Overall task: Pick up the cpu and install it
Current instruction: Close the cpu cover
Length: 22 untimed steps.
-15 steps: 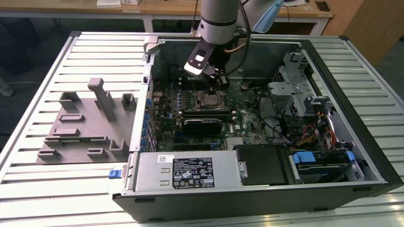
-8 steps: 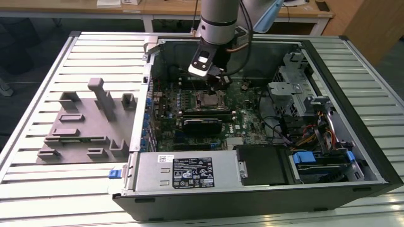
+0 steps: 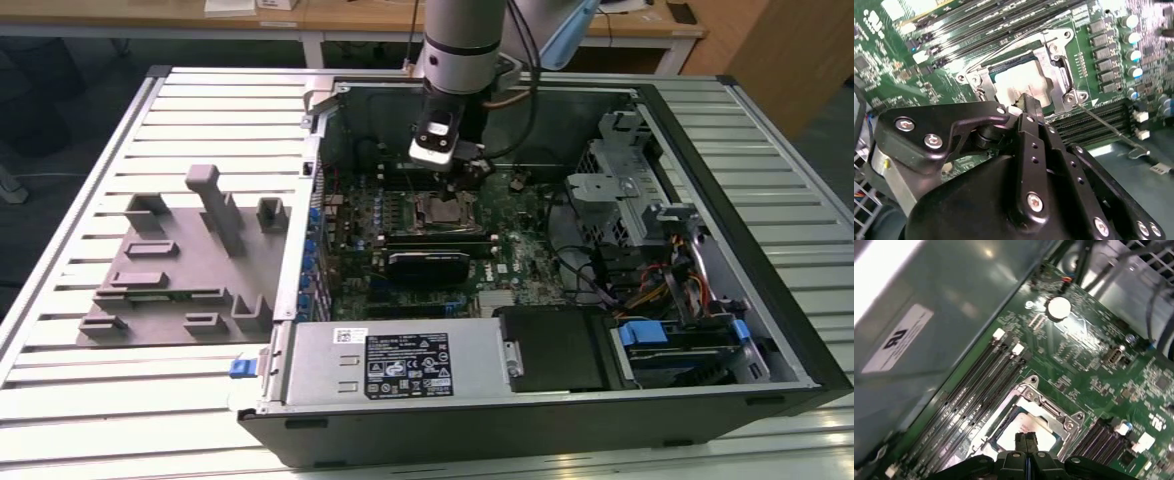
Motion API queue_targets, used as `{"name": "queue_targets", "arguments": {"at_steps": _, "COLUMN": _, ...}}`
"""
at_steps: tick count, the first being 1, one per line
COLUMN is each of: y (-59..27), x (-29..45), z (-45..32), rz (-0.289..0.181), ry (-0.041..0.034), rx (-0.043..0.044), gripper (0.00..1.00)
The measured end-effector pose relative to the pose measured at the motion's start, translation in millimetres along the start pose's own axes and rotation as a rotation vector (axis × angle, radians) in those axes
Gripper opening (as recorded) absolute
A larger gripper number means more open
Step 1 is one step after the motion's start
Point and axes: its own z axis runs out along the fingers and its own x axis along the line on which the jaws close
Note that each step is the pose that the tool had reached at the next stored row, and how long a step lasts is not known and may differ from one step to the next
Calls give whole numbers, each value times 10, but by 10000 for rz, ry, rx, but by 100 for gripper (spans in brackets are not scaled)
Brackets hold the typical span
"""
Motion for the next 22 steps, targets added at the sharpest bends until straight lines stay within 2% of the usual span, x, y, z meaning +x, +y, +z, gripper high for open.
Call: {"name": "queue_targets", "arguments": {"at_steps": 22, "y": 0, "x": 0, "z": 1, "rz": -4002, "ry": -37, "rx": -59, "gripper": 11}}
